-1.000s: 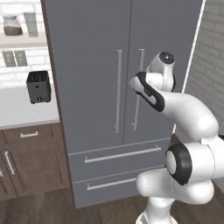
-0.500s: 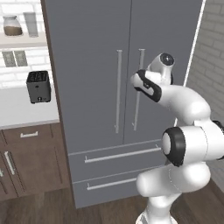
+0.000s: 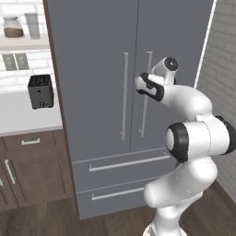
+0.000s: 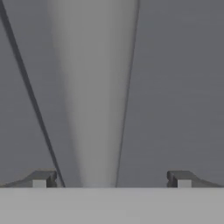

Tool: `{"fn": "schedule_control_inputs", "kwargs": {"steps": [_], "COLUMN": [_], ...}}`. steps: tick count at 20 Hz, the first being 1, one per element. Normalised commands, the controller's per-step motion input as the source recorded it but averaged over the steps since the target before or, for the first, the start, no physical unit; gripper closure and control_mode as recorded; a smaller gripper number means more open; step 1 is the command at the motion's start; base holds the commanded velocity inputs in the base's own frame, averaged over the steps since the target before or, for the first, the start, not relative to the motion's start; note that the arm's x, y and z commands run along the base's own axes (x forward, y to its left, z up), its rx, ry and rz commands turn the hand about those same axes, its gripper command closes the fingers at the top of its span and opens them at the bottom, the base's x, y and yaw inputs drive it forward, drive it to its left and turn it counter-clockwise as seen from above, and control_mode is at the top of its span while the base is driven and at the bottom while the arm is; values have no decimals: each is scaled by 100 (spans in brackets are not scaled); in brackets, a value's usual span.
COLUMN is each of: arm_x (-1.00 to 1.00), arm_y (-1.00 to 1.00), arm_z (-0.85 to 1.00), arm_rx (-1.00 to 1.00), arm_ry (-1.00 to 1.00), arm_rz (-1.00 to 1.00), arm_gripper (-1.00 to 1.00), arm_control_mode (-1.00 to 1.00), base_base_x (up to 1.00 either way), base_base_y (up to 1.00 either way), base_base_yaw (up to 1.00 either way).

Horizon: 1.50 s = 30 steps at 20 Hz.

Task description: Take the strawberry from the fridge and place it on top of the pancake, located on the dining counter.

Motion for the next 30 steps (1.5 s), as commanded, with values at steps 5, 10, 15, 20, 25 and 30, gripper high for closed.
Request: {"fn": "schedule_control_inputs", "kwargs": {"steps": [5, 10, 15, 20, 25, 30], "arm_x": [24, 14, -12, -78, -88, -61], "arm_y": [0, -5, -19, -80, -99, -100], "arm_z": [-13, -3, 8, -5, -5, 0], "arm_rx": [0, 0, 0, 2, 11, 21], "arm_ry": [-19, -7, 19, 8, 1, 1], "arm_rz": [0, 0, -1, -3, -3, -1], "arm_gripper": [-100, 100, 100, 100, 100, 100], "arm_control_mode": [-100, -100, -100, -100, -100, -100], "base_base_x": [0, 0, 0, 0, 0, 0], "base_base_y": [0, 0, 0, 0, 0, 0], "base_base_yaw": [0, 0, 0, 0, 0, 0]}}
